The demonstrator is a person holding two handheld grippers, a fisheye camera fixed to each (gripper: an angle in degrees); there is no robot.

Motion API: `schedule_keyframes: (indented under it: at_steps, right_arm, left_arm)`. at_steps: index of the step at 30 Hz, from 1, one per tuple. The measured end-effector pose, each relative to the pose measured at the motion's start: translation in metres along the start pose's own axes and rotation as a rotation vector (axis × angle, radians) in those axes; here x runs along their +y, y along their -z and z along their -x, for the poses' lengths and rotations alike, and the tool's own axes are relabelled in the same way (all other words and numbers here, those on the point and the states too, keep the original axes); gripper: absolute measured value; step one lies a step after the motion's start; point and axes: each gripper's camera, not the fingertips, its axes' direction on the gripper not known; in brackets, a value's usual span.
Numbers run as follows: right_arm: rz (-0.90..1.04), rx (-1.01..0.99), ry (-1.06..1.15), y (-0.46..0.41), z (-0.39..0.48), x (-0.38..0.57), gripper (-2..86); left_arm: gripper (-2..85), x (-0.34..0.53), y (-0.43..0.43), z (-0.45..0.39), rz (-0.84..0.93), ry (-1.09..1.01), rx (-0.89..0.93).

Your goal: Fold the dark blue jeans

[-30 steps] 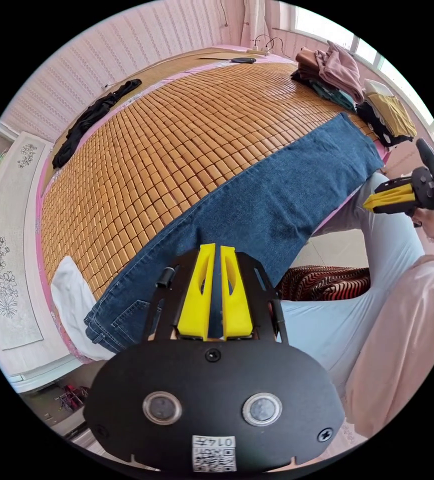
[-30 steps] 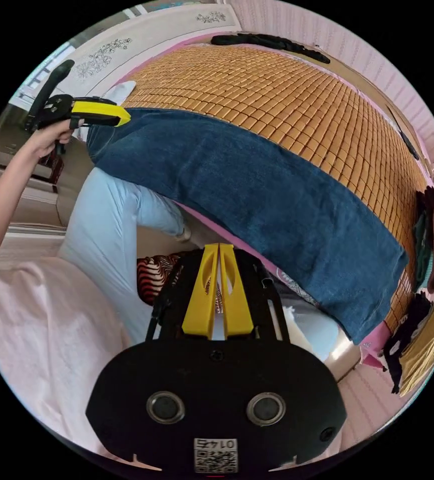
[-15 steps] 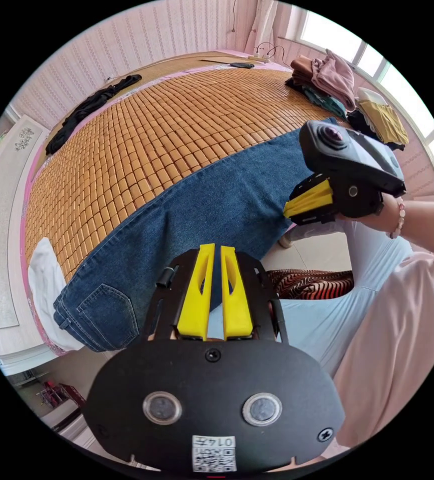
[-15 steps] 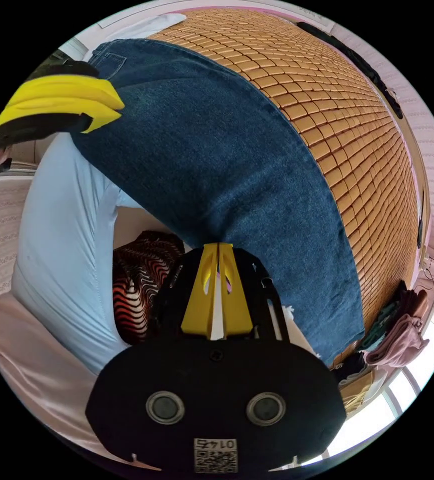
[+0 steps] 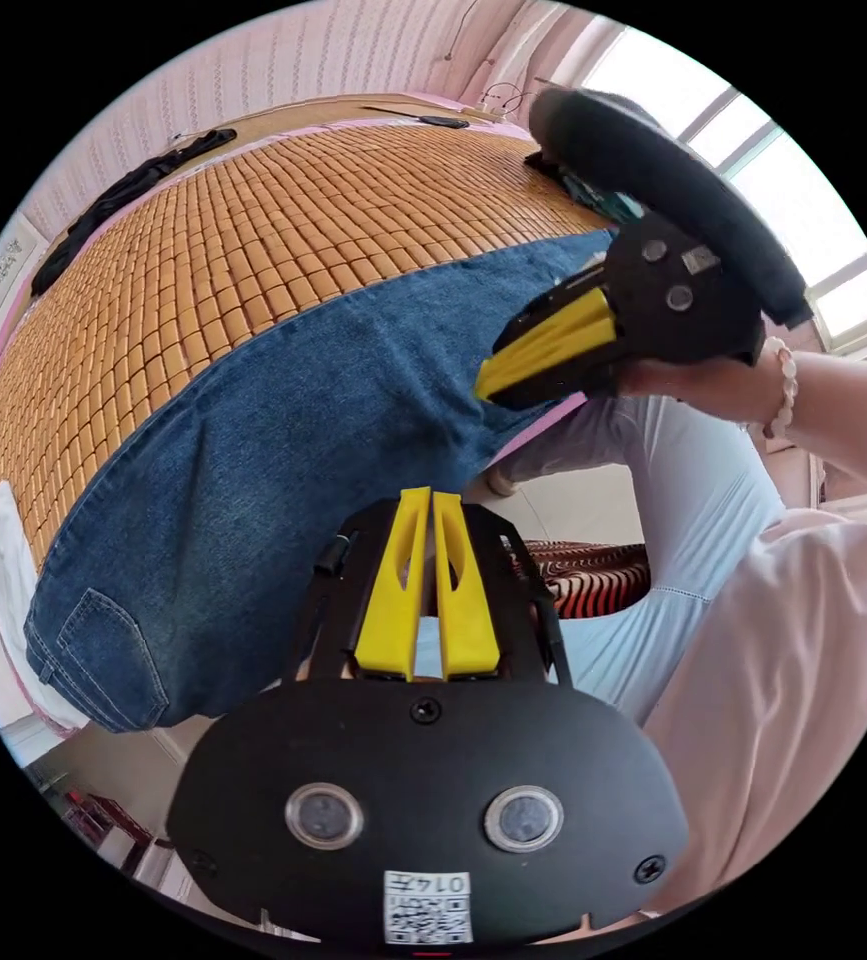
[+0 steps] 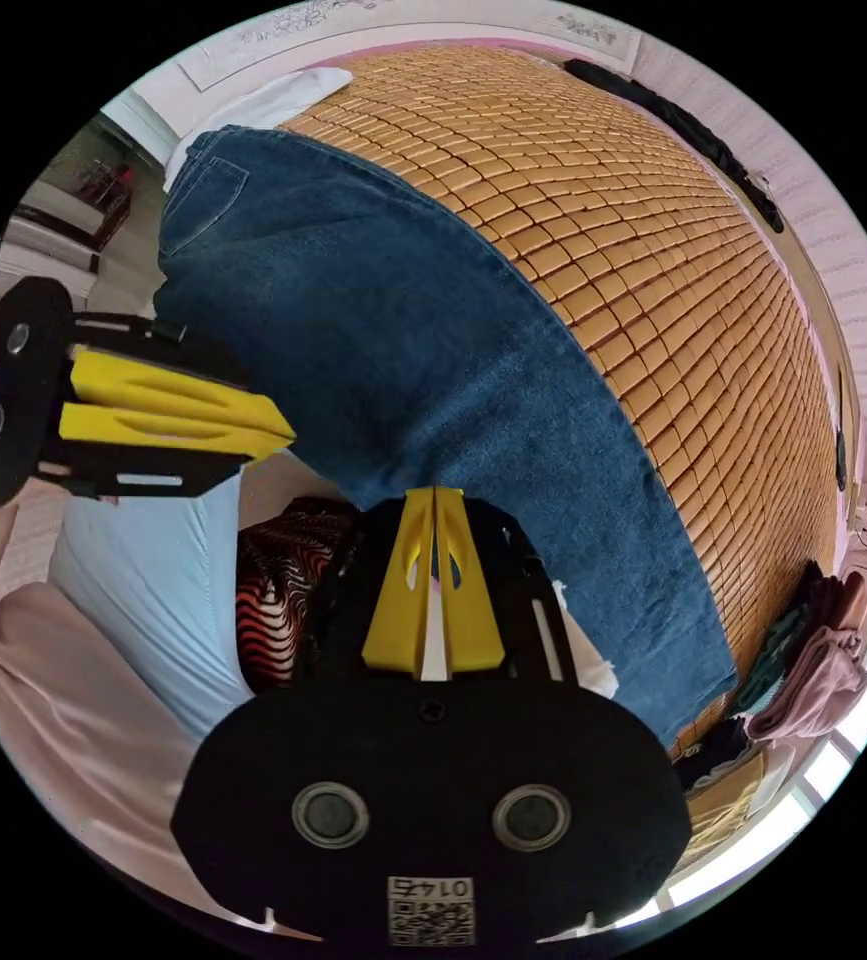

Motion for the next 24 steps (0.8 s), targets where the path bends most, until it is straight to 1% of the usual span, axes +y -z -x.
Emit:
schedule_keyframes:
  at_steps: [3, 7, 9, 11, 16, 18, 20, 24]
  right_arm:
    - [-0.018, -0.013, -0.019, 0.01, -0.022, -0.031, -0.9]
    - [-0.023, 0.027, -0.021, 0.011, -0.038, -0.082, -0.9]
    - [0.003, 0.055, -0.019, 0.005, -0.041, -0.101, -0.7]
    - [0.122, 0.059, -0.001, -0.022, -0.044, -0.12, -0.6]
    - [0.135, 0.072, 0.024, -0.025, -0.053, -0.131, -0.6]
    - [0.143, 0.04, 0.034, -0.023, -0.062, -0.133, -0.7]
    - [0.17, -0.014, 0.029, -0.019, -0.076, -0.138, -0.8]
    - [0.214, -0.007, 0.132, -0.004, -0.085, -0.144, -0.9]
  left_arm:
    - [-1.0, -0.013, -0.017, -0.015, 0.014, -0.034, 0.018]
    - [-1.0, -0.03, -0.039, -0.025, 0.041, -0.072, 0.0]
    - [-1.0, -0.035, -0.045, -0.024, 0.046, -0.069, -0.019]
    - [-1.0, -0.041, -0.059, -0.019, 0.069, -0.055, -0.034]
    - [-0.9, -0.04, -0.074, -0.023, 0.075, -0.111, -0.027]
    - [-0.9, -0.038, -0.079, -0.032, 0.076, -0.142, -0.062]
    - [-0.9, -0.039, -0.086, -0.049, 0.096, -0.201, -0.135]
    - [-0.8, -0.04, -0.095, -0.064, 0.117, -0.248, -0.19]
